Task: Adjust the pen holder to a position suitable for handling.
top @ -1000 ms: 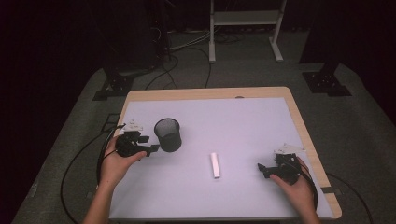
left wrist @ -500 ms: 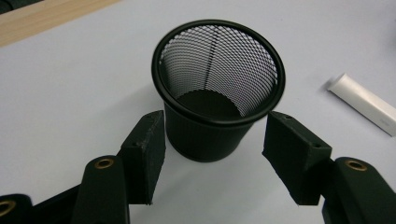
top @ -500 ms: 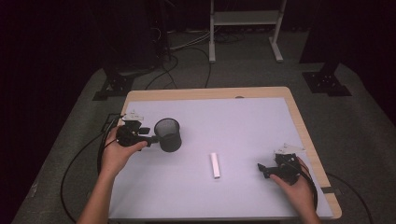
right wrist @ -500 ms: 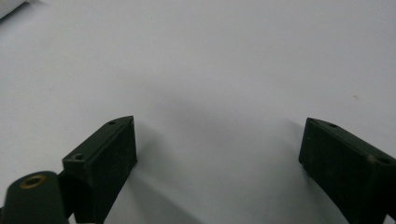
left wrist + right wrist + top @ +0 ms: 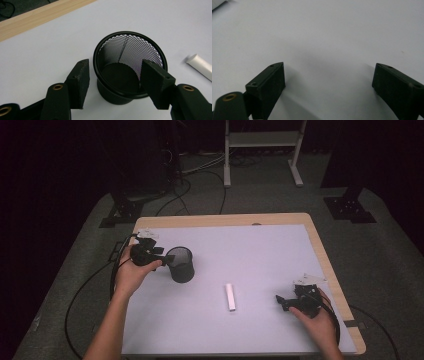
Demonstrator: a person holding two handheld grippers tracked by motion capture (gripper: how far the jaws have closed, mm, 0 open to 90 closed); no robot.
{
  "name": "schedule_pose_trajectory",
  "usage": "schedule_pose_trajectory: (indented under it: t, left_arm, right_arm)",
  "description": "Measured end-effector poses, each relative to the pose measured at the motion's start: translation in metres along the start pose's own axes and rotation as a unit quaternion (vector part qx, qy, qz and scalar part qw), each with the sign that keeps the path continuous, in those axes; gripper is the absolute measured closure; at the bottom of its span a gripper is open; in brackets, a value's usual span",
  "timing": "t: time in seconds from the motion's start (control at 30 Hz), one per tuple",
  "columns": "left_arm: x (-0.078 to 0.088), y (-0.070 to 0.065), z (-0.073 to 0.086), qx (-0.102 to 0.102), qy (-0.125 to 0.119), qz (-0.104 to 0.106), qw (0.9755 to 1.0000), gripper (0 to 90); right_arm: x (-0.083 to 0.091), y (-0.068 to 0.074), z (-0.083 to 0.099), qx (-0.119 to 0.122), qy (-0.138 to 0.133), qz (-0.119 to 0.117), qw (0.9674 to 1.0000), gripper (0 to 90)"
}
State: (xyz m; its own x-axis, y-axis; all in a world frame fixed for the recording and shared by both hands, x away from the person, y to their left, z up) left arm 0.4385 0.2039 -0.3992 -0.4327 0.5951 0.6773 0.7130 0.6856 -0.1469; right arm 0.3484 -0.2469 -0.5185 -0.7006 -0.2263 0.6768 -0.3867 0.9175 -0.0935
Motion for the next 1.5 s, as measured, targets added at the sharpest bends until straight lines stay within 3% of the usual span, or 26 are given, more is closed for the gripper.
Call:
schedule_pose_trajectory:
  t: [0.37, 0.6, 0.97, 1.23, 1.5]
  left_arm:
    - [-0.02, 0.009, -0.002, 0.008, 0.013, -0.018, 0.9997, 45.3]
    - [-0.031, 0.014, 0.001, 0.009, 0.039, -0.027, 0.9988, 51.5]
    - [-0.044, 0.018, 0.006, 0.009, 0.068, -0.035, 0.997, 66.0]
    - [-0.046, 0.018, 0.006, 0.016, 0.072, -0.045, 0.9963, 77.5]
    - [-0.042, 0.008, 0.001, 0.024, 0.053, -0.017, 0.9981, 82.3]
  right_arm:
    - [0.0, 0.0, 0.0, 0.0, 0.0, 0.0, 1.0, 10.2]
    - [0.0, 0.0, 0.0, 0.0, 0.0, 0.0, 1.0, 10.2]
    - [0.0, 0.0, 0.0, 0.0, 0.0, 0.0, 1.0, 10.2]
    - [0.0, 0.0, 0.0, 0.0, 0.0, 0.0, 1.0, 10.2]
    - [0.0, 0.0, 0.0, 0.0, 0.0, 0.0, 1.0, 10.2]
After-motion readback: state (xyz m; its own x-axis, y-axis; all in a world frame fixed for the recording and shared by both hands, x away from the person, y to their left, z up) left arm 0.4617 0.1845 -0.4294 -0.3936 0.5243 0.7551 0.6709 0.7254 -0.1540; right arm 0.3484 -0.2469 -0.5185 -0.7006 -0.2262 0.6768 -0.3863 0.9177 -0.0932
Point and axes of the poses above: each handheld gripper's, and its own axes: x roughly backward along the jaws, z roughly out of its underside, y roughly to its left, the point moved 5 cm from there along -x, roughly forward along the jaws, and after that the axes turned 9 degrees about z, right-handed, at the moved point
